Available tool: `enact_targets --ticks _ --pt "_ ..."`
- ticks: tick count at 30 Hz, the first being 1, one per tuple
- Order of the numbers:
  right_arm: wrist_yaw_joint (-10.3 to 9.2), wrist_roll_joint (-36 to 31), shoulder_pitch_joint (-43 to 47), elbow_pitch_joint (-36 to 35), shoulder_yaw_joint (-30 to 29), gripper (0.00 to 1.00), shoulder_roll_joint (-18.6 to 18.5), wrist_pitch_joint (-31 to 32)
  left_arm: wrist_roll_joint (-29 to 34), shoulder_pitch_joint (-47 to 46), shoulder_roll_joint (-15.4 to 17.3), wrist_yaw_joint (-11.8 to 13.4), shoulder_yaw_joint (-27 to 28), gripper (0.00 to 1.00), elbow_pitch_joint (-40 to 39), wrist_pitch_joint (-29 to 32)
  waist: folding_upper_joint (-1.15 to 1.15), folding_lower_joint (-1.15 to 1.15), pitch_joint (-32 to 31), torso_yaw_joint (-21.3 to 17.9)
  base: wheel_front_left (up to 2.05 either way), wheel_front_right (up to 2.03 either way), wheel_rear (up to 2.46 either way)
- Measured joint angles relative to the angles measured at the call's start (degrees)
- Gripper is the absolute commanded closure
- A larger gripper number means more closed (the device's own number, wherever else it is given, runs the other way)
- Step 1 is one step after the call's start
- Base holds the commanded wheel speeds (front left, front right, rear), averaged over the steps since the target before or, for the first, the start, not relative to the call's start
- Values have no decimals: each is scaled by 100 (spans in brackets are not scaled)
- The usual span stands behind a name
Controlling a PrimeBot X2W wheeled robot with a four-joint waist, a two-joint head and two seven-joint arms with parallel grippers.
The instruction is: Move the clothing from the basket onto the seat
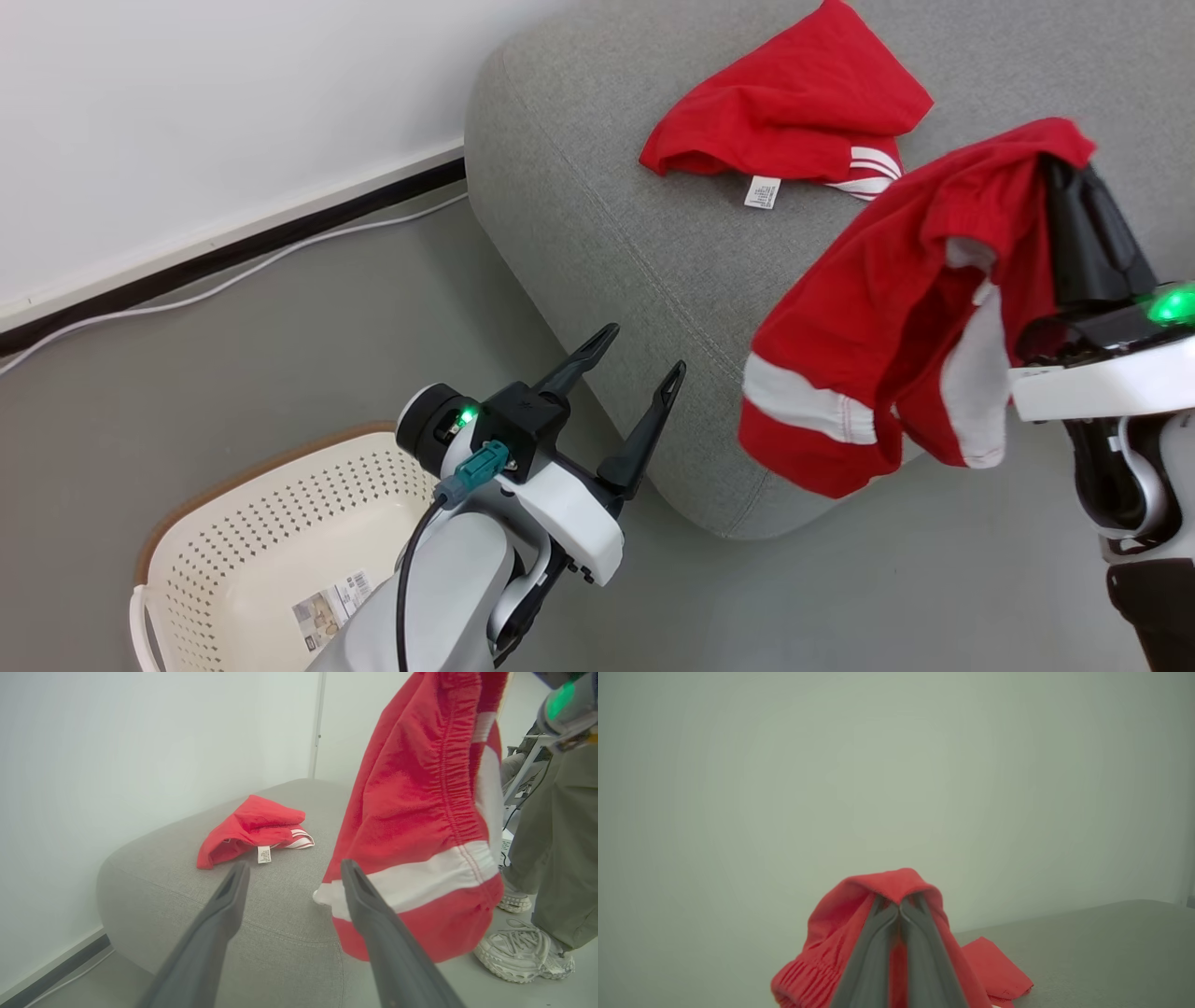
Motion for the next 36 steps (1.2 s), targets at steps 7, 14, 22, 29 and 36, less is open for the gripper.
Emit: enact_targets --ticks 7,14,22,29,36 --pt "0 -120 34 0 -637 100 -112 0 0 -2 22 -3 -115 0 -1 1 0 0 259 -30 0 0 0" --pt "0 -140 -604 426 -1270 100 -309 0 4 -99 29 -1 -341 0 100 0 0 0 651 75 0 0 0" --pt "0 -143 -1477 945 -1503 100 -635 -1 5 -417 45 49 -639 0 310 1 0 0 1209 320 0 0 0" --pt "1 -177 -2317 1406 -1599 100 -1023 -1 7 -681 60 63 -820 0 503 1 0 0 1678 577 0 0 0" --pt "2 -372 -3095 2057 -1876 100 -1392 -1 -13 -882 63 127 -1023 0 544 1 0 0 2034 876 0 0 0"
